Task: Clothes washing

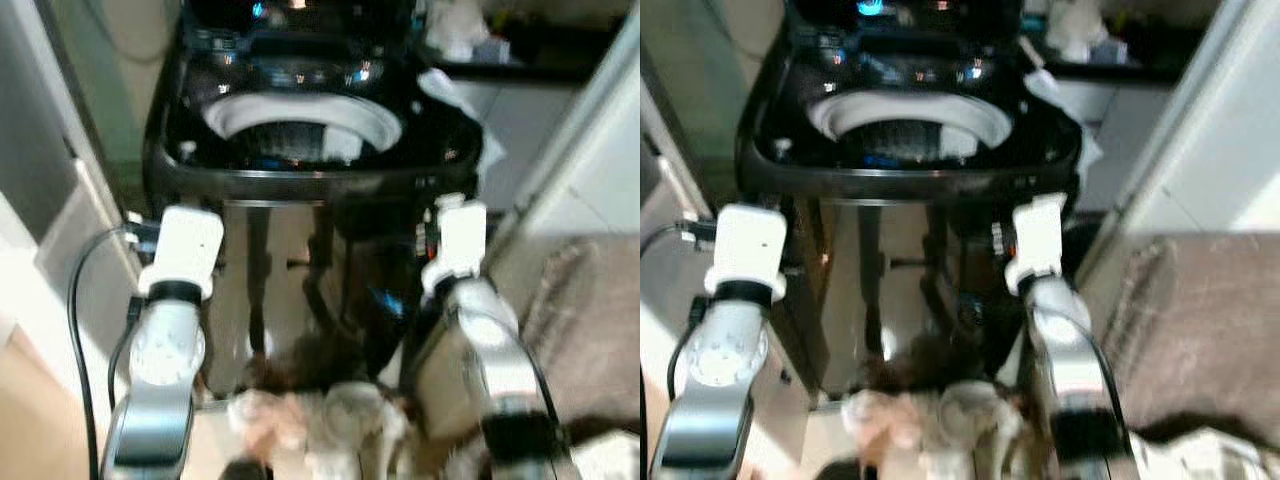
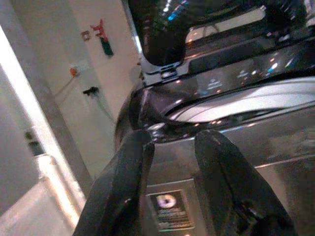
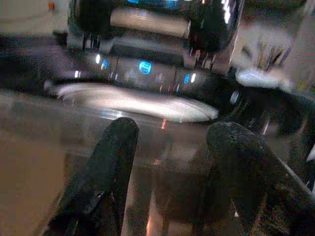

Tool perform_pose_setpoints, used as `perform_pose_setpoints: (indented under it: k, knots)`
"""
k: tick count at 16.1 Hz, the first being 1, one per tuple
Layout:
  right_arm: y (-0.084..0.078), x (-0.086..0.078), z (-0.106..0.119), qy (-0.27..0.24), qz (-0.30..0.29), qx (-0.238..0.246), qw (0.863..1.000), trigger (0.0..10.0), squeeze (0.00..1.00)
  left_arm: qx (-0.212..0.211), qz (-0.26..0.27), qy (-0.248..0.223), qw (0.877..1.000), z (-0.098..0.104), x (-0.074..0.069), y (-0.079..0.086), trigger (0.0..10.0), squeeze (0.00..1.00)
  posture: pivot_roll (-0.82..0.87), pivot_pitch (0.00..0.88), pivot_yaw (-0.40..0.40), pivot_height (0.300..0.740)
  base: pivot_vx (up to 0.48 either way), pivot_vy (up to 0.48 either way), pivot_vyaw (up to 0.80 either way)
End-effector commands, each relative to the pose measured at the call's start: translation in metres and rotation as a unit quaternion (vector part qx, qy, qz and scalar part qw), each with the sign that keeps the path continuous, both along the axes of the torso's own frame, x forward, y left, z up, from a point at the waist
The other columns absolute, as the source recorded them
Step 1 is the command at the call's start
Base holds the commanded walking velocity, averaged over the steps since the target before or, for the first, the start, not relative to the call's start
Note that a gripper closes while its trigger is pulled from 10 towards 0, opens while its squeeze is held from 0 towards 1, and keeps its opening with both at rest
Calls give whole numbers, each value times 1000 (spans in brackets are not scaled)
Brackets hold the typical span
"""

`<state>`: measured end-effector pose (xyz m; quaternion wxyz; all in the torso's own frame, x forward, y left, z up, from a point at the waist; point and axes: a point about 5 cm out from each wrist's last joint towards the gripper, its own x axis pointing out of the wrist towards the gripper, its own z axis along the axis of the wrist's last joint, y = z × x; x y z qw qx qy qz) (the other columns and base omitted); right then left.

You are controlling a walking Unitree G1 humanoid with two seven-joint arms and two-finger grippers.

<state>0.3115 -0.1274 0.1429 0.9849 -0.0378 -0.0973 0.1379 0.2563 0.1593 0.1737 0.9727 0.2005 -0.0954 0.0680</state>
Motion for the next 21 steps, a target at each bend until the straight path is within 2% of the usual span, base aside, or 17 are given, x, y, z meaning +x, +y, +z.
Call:
perform_pose_setpoints:
  k: [1, 6, 11, 12, 14, 16, 17, 18, 19, 20, 21]
  knots:
    - [-2, 2, -2, 9, -7, 3, 1000, 10000, 0, -10, 2, -1, 1000, 0, 2, -4, 10000, 0, 55, 2, -53, 740, 0, 0, 0]
    - [12, 10, -8, 29, 18, 2, 999, 10000, 0, -16, 3, -5, 1000, -1, 4, -7, 10000, 0, 55, 3, -54, 740, -97, 0, 0]
    - [13, 17, -2, 15, 16, -20, 1000, 10000, 0, -14, -4, -11, 1000, 0, 6, -9, 10000, 0, 54, 6, -45, 740, 0, 0, 0]
    - [16, 16, 1, 2, 21, -25, 999, 10000, 0, -13, -6, -11, 1000, 1, 5, -9, 10000, 0, 54, 7, -43, 740, 0, 0, -550]
    - [22, 13, 18, -59, 36, -59, 996, 10000, 0, -13, -8, -11, 1000, 0, 5, -9, 10000, 0, 54, 7, -40, 740, 0, 0, -600]
    - [33, 10, 67, -177, 54, -75, 980, 10000, 0, -12, -9, -10, 1000, 0, 6, -9, 10000, 0, 49, 5, -36, 740, 0, 0, -597]
    - [32, 11, 82, -208, 48, -73, 974, 10000, 0, -12, -10, -11, 1000, 0, 7, -10, 10000, 0, 45, 4, -34, 740, 0, 0, -575]
    - [28, 14, 94, -230, 29, -75, 970, 10000, 0, -11, -13, -12, 1000, 0, 7, -11, 10000, 0, 45, 4, -34, 740, 0, 0, -538]
    - [24, 16, 97, -235, 18, -77, 969, 10000, 0, -9, -15, -13, 1000, 0, 8, -11, 10000, 0, 43, 4, -32, 740, 0, 0, -525]
    - [11, 22, 91, -223, -18, -84, 971, 10000, 0, -11, -19, -13, 1000, -1, 9, -11, 10000, 0, 43, 4, -32, 740, 0, 0, -506]
    - [6, 21, 85, -217, -35, -90, 971, 10000, 0, -13, -19, -12, 1000, -1, 10, -9, 10000, 0, 40, 4, -31, 740, 0, 0, -494]
